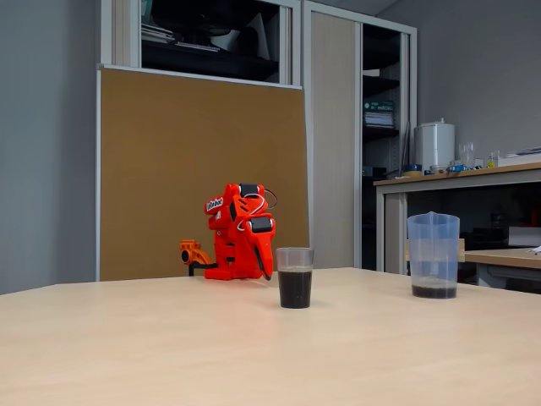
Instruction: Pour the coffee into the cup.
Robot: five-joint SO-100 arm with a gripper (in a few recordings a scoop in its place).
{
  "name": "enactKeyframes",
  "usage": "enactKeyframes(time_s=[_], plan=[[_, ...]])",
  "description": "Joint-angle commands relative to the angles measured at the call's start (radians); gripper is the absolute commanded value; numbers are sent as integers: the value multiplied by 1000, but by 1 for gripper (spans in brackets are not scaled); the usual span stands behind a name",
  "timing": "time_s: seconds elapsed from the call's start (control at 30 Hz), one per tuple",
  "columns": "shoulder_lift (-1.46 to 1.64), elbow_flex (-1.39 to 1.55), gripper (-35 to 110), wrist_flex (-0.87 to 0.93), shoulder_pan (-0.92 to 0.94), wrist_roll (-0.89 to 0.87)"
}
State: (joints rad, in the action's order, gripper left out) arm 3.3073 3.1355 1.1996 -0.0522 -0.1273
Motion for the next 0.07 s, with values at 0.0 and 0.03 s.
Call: enactKeyframes(time_s=[0.0, 0.03], plan=[[18, 6, 0, 14, -6, -3], [18, 6, 0, 14, -8, -3]])
